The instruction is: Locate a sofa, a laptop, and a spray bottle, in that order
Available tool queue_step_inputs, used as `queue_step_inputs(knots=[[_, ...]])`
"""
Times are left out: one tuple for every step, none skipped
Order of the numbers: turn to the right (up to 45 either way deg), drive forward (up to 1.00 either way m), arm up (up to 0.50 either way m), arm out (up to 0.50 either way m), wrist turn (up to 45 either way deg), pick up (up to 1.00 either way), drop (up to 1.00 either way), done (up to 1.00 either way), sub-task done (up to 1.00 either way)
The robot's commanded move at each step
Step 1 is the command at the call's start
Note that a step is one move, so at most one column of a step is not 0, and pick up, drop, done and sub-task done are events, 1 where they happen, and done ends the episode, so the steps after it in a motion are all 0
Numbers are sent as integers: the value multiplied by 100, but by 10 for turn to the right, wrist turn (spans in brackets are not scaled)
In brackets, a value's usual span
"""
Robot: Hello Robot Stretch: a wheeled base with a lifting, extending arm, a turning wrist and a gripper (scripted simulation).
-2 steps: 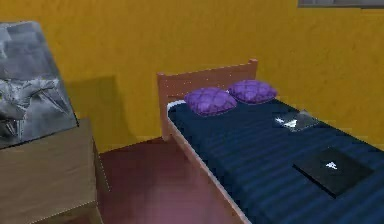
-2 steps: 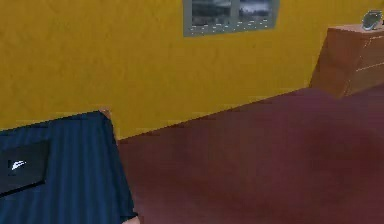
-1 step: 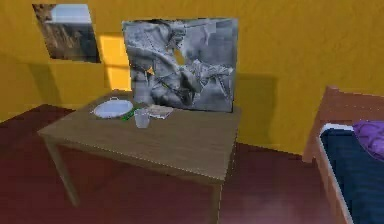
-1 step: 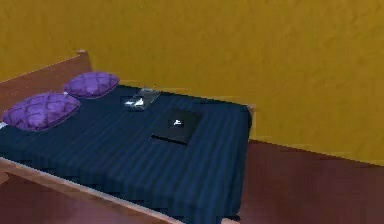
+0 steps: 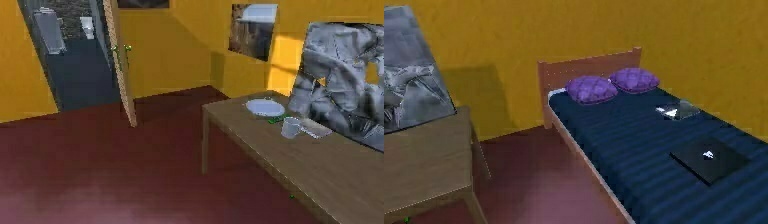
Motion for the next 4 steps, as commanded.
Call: queue_step_inputs(knots=[[-330,0,0,0,0,0,0,0,0],[0,100,0,0,0,0,0,0,0],[0,100,0,0,0,0,0,0,0],[-240,0,0,0,0,0,0,0,0]])
